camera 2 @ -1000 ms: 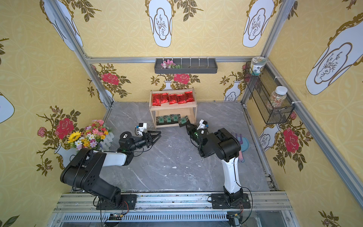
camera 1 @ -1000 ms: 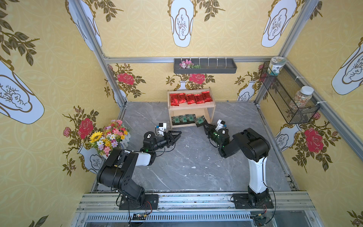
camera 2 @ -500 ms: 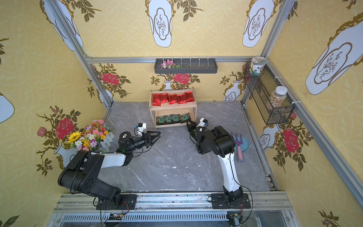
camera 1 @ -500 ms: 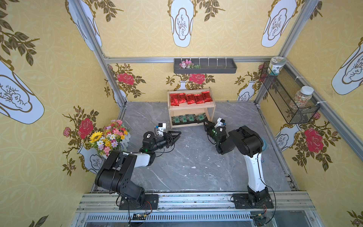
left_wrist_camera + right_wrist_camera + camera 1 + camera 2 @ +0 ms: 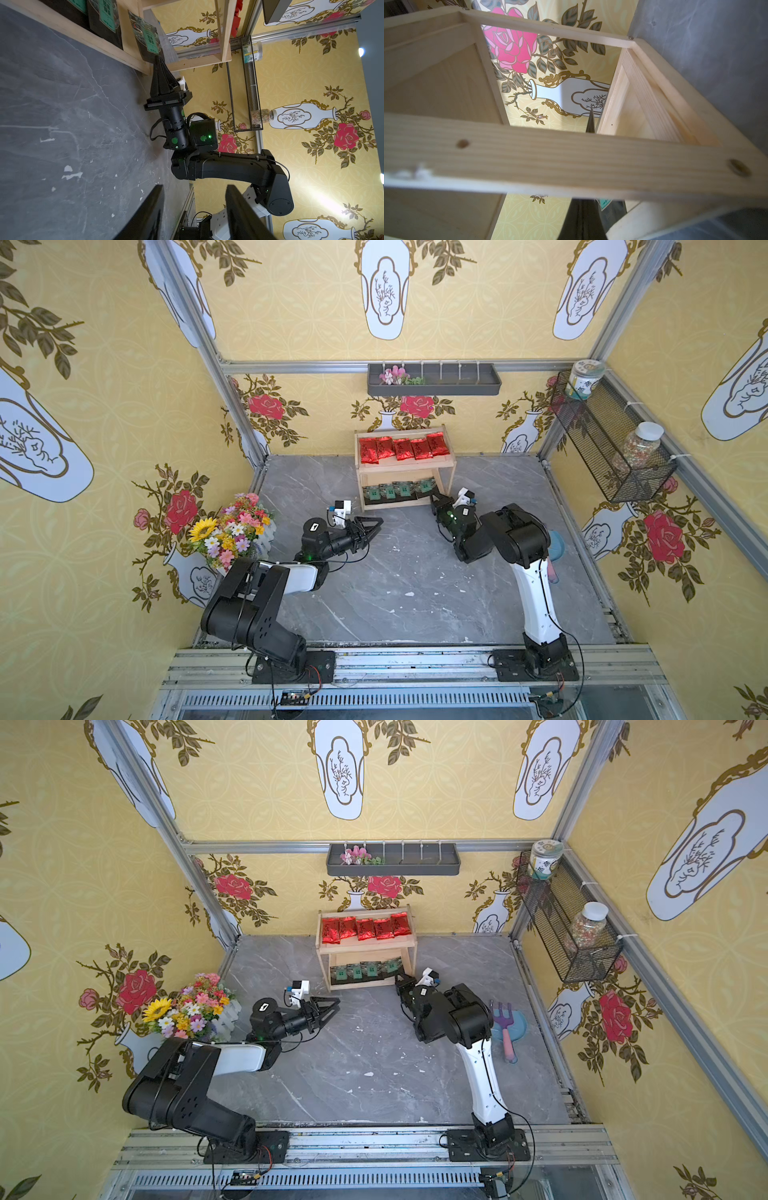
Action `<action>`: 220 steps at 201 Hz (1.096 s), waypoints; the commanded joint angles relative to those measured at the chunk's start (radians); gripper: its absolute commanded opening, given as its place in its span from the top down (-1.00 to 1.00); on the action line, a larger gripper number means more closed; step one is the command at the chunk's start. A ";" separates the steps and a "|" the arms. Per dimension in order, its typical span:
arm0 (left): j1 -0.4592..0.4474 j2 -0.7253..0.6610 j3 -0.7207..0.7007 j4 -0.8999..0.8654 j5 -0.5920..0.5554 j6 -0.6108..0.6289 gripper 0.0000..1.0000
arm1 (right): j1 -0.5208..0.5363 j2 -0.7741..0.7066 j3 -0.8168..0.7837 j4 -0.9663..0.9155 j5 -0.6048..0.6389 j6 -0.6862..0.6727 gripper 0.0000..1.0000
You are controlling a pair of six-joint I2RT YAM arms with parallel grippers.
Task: Place the tea bags on the shelf by color
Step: Place the tea bag on the shelf.
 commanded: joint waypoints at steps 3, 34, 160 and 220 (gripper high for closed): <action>0.002 -0.004 0.001 -0.005 0.009 0.016 -0.06 | -0.002 0.019 0.018 0.020 0.001 0.016 0.85; 0.003 -0.007 0.003 -0.013 0.010 0.020 -0.06 | 0.000 0.031 0.029 0.015 0.002 0.026 0.81; 0.008 -0.012 0.007 -0.041 0.006 0.039 -0.06 | -0.009 0.069 0.089 -0.016 -0.005 0.050 0.74; 0.009 -0.011 0.007 -0.043 0.006 0.041 -0.06 | -0.008 0.075 0.098 -0.026 -0.006 0.053 0.64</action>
